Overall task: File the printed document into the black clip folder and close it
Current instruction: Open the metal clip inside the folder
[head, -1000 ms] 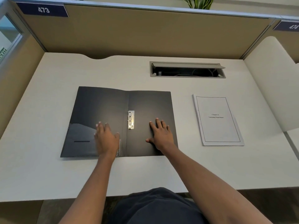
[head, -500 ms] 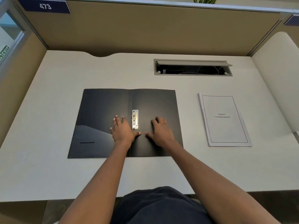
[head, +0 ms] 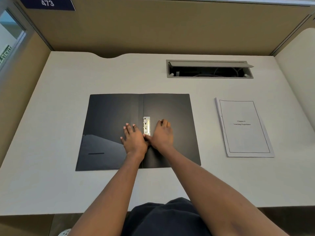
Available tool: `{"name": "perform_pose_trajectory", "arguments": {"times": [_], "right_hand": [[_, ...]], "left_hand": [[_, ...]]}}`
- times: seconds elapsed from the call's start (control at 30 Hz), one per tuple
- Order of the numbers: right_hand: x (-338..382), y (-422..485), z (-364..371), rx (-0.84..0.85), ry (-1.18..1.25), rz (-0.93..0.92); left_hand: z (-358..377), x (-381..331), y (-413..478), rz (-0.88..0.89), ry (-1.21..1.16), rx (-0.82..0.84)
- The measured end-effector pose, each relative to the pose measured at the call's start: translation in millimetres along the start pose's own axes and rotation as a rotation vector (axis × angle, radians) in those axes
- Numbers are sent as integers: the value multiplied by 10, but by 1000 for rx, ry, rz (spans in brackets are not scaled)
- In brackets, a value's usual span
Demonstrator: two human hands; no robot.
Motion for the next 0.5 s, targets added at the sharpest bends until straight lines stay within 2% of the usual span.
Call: {"name": "perform_pose_trajectory", "arguments": {"times": [0.5], "right_hand": [[61, 70, 1, 44, -50, 31]], "left_hand": [[39, 16, 35, -6, 1, 16]]}}
Point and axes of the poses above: each hand's wrist, its own y-axis towards the middle knuckle, its own z-axis out of the palm, x = y × z, the point moved 5 cm from there along y, towards the middle knuckle, and after that the axes turned 4 degrees about y, right-handed, at the moved point
